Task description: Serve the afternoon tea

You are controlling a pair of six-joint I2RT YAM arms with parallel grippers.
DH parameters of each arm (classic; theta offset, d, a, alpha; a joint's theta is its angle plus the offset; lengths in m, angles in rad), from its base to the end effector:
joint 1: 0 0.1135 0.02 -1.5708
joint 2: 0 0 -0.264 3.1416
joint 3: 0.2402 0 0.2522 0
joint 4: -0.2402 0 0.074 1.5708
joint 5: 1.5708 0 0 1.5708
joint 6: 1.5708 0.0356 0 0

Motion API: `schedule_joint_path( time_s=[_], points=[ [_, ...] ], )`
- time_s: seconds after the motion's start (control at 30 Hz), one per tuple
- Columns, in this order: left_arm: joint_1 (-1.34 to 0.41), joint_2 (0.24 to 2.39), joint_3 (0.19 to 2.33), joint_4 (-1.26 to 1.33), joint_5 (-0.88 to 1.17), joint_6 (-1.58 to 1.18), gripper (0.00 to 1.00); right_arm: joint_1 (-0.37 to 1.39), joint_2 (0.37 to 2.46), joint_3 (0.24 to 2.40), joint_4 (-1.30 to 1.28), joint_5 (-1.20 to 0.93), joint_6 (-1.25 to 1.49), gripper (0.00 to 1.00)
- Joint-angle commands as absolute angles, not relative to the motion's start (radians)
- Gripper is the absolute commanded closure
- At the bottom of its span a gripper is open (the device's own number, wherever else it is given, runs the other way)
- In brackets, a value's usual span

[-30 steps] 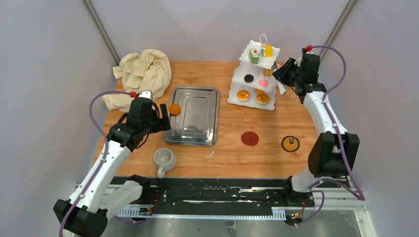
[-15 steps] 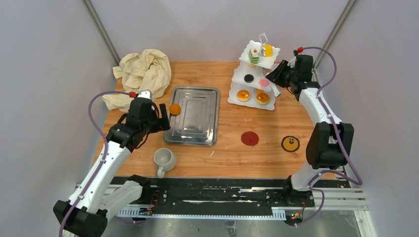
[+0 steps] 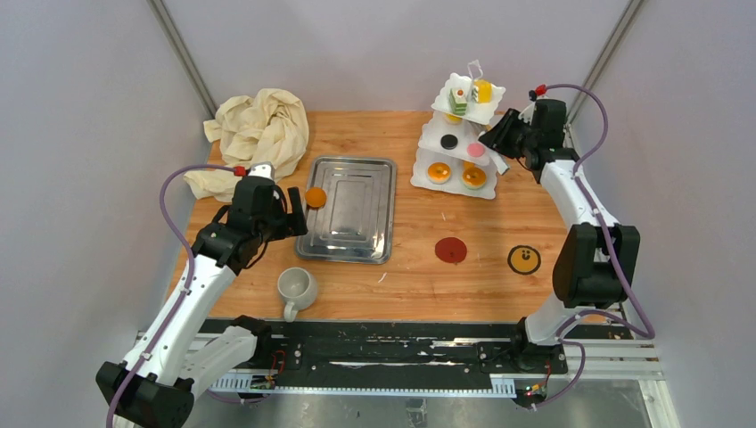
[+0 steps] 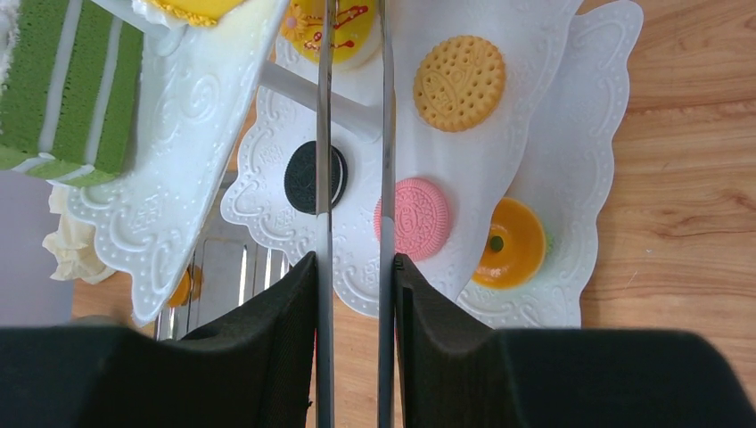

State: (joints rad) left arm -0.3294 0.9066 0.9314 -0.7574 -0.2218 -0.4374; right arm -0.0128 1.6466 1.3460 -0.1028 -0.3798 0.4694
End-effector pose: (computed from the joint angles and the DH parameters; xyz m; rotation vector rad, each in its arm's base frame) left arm 0.1743 -0.0513 0.3147 -0.2363 2.2735 -0.1447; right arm 0.3903 0.0082 0.3195 0.2297 1.9918 0.6697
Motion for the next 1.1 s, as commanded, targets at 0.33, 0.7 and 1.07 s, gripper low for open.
schedule_joint_path(
  time_s=[0.33, 0.7, 1.07],
  points=[
    [-0.322, 0.874, 0.945, -0.753, -0.204, -0.446, 0.02, 0.006, 1.521, 1.306, -0.104, -0.368, 0.432, 0.60],
    [-0.322, 0.857, 0.957, -0.764, -0.183, -0.452, 0.02, -0.008, 1.372, 1.203, -0.190, -0.244, 0.399, 0.85],
    [-0.321, 0.819, 0.945, -0.775, -0.167, -0.458, 0.02, -0.035, 1.075, 1.080, -0.331, -0.130, 0.345, 1.00]
  ],
)
